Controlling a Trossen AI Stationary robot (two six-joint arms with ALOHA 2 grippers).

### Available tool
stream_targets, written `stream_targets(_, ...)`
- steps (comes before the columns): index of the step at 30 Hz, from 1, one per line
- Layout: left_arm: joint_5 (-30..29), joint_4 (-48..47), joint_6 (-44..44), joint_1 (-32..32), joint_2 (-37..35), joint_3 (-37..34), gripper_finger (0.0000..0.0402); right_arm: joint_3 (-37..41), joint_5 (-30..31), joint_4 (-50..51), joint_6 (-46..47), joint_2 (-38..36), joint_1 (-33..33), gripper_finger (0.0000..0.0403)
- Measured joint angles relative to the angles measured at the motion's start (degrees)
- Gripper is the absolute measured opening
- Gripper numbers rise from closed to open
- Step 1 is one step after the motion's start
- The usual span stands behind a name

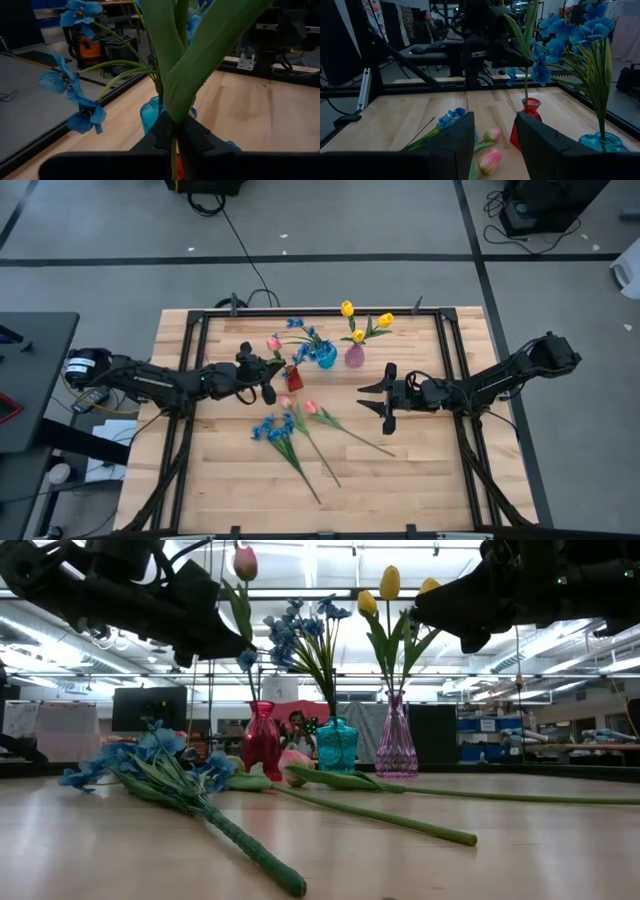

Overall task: Sort flowers into vase by color
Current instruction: Put the pink flower into the red vase

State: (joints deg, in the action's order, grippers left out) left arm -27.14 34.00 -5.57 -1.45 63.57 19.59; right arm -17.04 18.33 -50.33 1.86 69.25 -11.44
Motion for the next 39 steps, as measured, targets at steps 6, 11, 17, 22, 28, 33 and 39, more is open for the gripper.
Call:
stream_targets(6, 1.32, 0.86, -0.6, 0.0, 1.14, -0.39, 0.0065, 0.0, 0.0, -0.19, 0.01, 0.0, 0.0, 0.0155)
stream_targets(11, 1.3, 1.08, -0.67, 0.02, 1.0, -0.22, 0.0128, -0.02, 0.0, 0.0, 0.58, 0.0, 0.0, 0.0155)
stream_targets(17, 2.41, -7.0, -0.65, 0.04, -1.44, 1.49, 0.0157, -0.04, 1.93, 4.14, 7.49, 0.28, 0.07, 0.0155)
stream_targets(22, 0.7, -14.24, -0.92, 0.67, -6.9, 2.99, 0.0158, -0.86, 2.18, 6.88, 12.05, 4.33, -0.23, 0.0153)
stream_targets(28, -4.87, -18.02, 0.15, 5.38, -13.24, 2.95, 0.0158, -6.71, 1.32, 7.93, 13.16, 12.09, -1.82, 0.0152)
stream_targets(33, -11.1, -21.92, 0.8, 9.91, -16.1, 2.99, 0.0158, -15.99, 1.07, 18.16, 13.67, 18.31, -3.46, 0.0152)
stream_targets(39, -16.26, -26.15, -1.97, 16.13, -17.1, 2.95, 0.0158, -28.94, 2.4, 41.01, 20.0, 24.0, -4.98, 0.0152)
